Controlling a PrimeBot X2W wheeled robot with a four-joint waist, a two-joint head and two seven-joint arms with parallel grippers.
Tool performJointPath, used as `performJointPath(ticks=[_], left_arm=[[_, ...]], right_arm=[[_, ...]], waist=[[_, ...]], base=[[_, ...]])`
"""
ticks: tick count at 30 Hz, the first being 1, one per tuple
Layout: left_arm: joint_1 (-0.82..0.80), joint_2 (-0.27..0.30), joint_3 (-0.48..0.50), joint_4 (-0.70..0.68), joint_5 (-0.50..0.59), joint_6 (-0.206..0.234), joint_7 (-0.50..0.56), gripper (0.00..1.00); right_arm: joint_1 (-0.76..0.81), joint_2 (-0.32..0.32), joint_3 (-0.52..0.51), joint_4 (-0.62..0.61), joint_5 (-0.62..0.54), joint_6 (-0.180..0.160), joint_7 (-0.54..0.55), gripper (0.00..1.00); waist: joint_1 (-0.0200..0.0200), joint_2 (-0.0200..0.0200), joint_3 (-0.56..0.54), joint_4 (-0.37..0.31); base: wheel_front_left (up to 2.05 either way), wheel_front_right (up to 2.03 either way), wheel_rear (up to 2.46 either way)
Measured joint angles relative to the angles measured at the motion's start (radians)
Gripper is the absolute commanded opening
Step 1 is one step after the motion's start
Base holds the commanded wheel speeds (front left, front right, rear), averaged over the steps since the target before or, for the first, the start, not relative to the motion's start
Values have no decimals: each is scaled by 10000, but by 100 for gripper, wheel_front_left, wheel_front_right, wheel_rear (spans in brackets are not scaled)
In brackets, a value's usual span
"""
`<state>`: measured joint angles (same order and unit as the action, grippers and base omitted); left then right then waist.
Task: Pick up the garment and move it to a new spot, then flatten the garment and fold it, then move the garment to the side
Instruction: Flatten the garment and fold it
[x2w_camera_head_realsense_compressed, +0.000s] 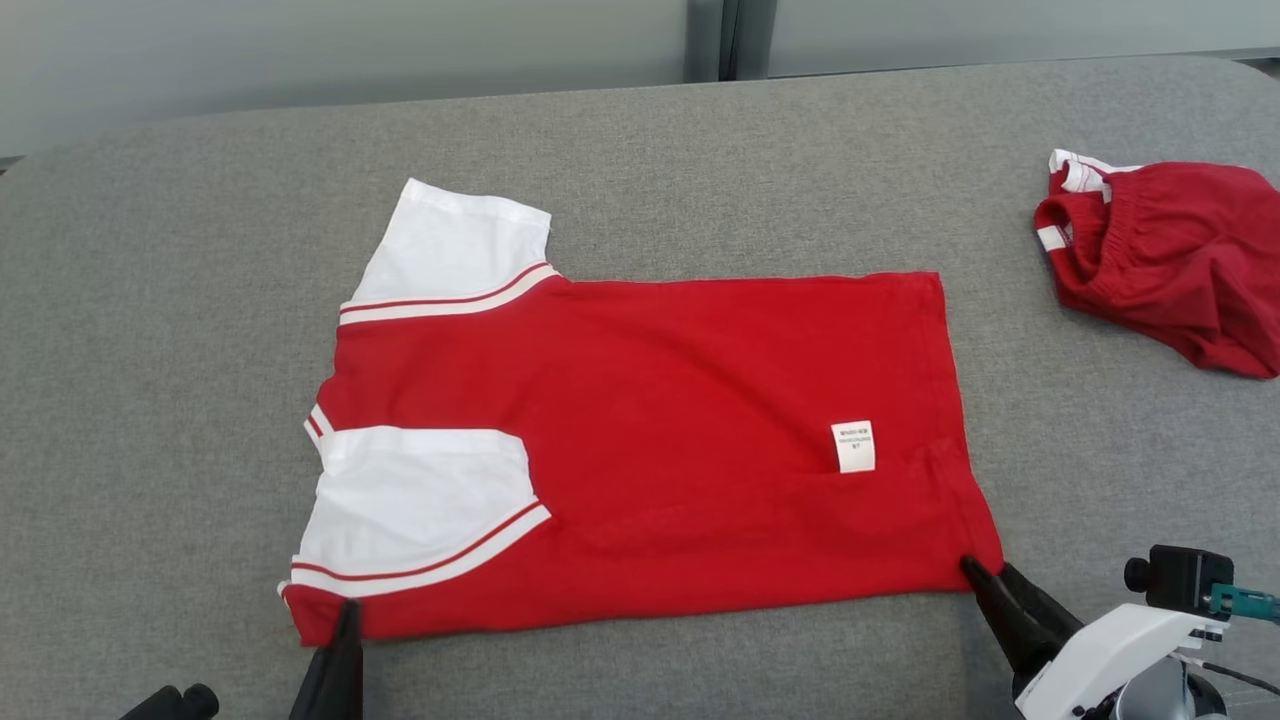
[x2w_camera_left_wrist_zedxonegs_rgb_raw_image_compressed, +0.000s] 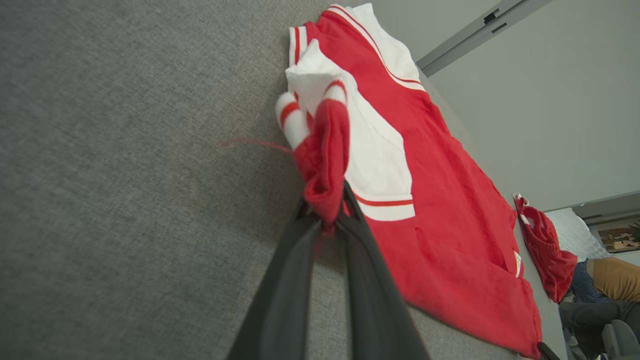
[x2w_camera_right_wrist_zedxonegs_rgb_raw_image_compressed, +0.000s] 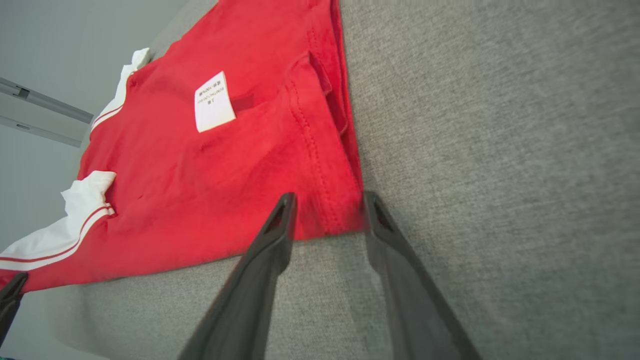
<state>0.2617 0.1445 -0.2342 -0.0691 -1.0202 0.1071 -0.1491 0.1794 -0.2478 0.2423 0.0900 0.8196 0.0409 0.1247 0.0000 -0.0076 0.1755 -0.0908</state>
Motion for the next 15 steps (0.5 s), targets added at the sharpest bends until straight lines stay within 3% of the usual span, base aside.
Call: performJointPath(ticks=[1,2,8,15], left_arm=[[0,0,4,-44,0,0,2,85],[1,2,15,-61,6,2,4,100],[68,184,341,-134,257,90,38,100],[22,978,734,-305,1233,125,-10,100]], right_arm=[[35,-52,-27,-36,0,-2,0,100],[74,-92,-63,-82,0,-6,10,100],[325,-533,-428,-309,-35,-347,138,100],[7,-1175,-982,-853,-495,-516,-8,100]], waist=[[0,0,2,-4],[0,0,0,-9],[0,0,-38,-51],[-1,0,-81,-90]], base=[[0,0,0],[0,0,0],[0,0,0],[0,0,0]])
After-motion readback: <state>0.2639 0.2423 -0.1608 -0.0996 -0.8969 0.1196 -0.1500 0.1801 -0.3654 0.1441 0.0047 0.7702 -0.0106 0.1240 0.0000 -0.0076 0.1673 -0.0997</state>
